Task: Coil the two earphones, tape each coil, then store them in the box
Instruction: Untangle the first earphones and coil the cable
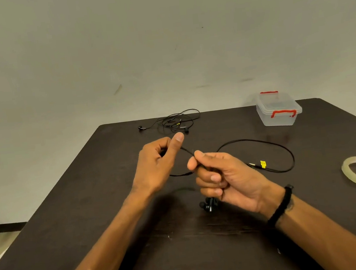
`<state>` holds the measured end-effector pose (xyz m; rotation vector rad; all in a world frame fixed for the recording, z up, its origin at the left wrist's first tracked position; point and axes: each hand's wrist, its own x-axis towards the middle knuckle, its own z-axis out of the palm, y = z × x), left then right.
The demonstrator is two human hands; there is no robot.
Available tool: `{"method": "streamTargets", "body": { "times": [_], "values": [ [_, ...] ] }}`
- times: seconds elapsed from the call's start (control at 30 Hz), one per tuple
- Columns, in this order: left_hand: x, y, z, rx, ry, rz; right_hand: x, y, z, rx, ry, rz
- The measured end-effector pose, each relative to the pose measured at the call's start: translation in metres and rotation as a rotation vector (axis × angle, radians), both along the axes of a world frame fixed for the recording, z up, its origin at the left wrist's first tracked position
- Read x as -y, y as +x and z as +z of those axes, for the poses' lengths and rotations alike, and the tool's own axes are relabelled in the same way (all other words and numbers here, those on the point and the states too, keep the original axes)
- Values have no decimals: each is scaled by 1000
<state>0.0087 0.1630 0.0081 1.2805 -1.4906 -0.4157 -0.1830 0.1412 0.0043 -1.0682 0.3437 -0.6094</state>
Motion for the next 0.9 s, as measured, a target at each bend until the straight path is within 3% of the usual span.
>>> {"method": "streamTargets", "body": {
  "times": [0.3, 0.5, 0.7, 0.8, 0.9],
  "values": [
    [-7, 34, 10, 329, -259, 445, -12, 10, -9, -92, -143, 99],
    [-3, 67, 6, 356, -190, 593, -26, 20, -19, -165, -322, 66],
    [4, 59, -5, 369, -125, 590, -25, 20, -14, -89, -168, 123],
    [8, 52, -9, 316, -108, 566, -28, 20, -8, 26, -55, 201],
    [11, 43, -17, 376, -89, 531, -28, 16, 4, 160, 67, 187]
  ]
}}
